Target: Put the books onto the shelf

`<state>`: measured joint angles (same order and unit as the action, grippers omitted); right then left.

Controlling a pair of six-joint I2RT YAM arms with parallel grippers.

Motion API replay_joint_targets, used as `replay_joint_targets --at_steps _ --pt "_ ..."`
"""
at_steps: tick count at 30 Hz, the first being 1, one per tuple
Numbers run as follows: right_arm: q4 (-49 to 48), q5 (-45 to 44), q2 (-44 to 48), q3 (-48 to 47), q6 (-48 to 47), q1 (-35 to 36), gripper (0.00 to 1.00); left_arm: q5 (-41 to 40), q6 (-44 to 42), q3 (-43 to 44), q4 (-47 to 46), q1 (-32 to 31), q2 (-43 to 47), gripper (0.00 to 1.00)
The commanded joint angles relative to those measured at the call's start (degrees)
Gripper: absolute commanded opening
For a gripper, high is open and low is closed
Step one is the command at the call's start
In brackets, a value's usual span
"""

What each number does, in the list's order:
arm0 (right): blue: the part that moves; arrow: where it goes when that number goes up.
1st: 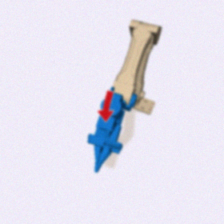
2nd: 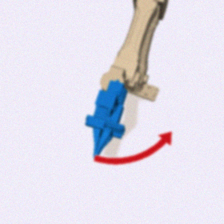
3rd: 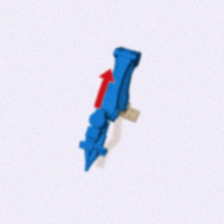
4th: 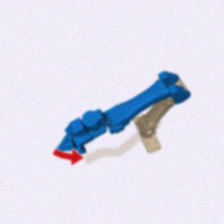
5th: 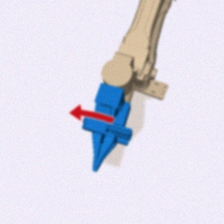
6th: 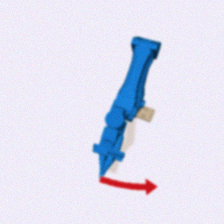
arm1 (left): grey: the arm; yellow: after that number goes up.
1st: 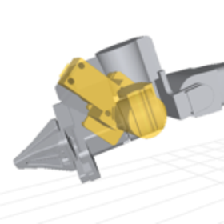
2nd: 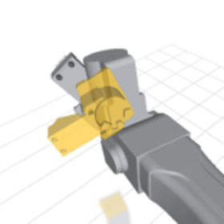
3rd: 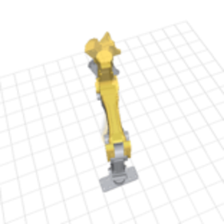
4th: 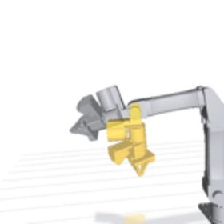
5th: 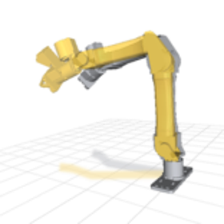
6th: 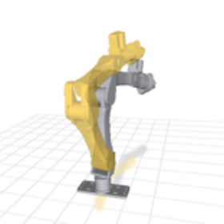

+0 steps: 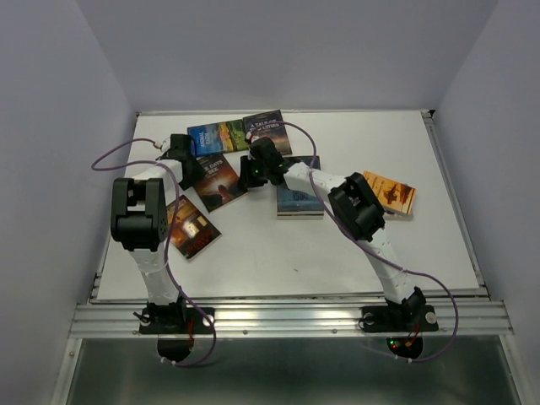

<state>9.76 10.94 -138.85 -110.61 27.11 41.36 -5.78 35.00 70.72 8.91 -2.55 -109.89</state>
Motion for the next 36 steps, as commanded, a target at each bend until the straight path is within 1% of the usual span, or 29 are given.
replay_joint_targets --at_steps 1,2,3,4,5,8,9,12,17,19,21,23,28,32,36 --pt "0.9 5.1 -2.0 -3.8 0.2 2.2 0.28 14.1 2.7 -3.7 -0.1 -2.6 1.6 0.55" --pt "1.6 4.9 -2.7 -4.4 0.0 2.2 0.26 16.4 3.0 -5.7 -1.9 -2.6 1.9 0.55" --pt "2.4 4.9 -3.1 -4.5 -0.1 2.2 0.26 21.2 3.5 -6.9 -6.9 -2.6 2.5 0.57" --pt "2.7 5.0 -3.3 -4.4 -0.2 2.2 0.26 23.9 4.0 -8.3 -9.6 -2.6 2.7 0.58" --pt "3.4 5.1 -3.4 -4.6 -0.5 2.2 0.26 28.2 5.2 -10.8 -14.9 -2.6 3.2 0.59" --pt "5.4 5.6 -4.1 -4.5 -1.2 2.2 0.26 33.4 7.1 -14.6 -21.8 -2.6 4.0 0.60" --pt "5.8 5.8 -4.2 -4.2 -1.5 2.2 0.25 35.8 7.6 -16.4 -26.4 -2.7 4.8 0.59" --pt "6.4 6.5 -4.5 -3.7 -1.7 2.2 0.25 37.6 8.2 -17.8 -31.7 -3.4 6.8 0.59" --pt "6.9 7.3 -4.7 -3.8 -2.0 2.2 0.25 39.6 8.0 -19.2 -36.4 -4.1 9.1 0.51" --pt "6.9 7.2 -4.6 -3.7 -2.3 2.2 0.25 40.8 8.2 -20.2 -38.7 -4.5 9.7 0.47" --pt "6.9 6.9 -4.3 -3.5 -2.2 1.7 0.25 41.5 7.8 -20.7 -39.3 -4.8 9.9 0.44" --pt "6.9 6.8 -4.2 -3.2 -2.1 1.7 0.25 42.0 7.3 -21.2 -40.3 -5.1 10.0 0.43" --pt "6.9 7.9 -4.3 -2.9 -1.5 1.2 0.25 45.7 8.7 -22.7 -46.9 -5.8 9.9 0.44" --pt "6.9 7.8 -4.2 -2.8 -1.6 1.2 0.25 45.9 9.6 -22.6 -47.7 -6.1 9.7 0.43" --pt "6.9 7.4 -4.0 -2.5 -1.5 0.7 0.26 44.3 9.4 -22.6 -47.0 -6.1 10.0 0.31"
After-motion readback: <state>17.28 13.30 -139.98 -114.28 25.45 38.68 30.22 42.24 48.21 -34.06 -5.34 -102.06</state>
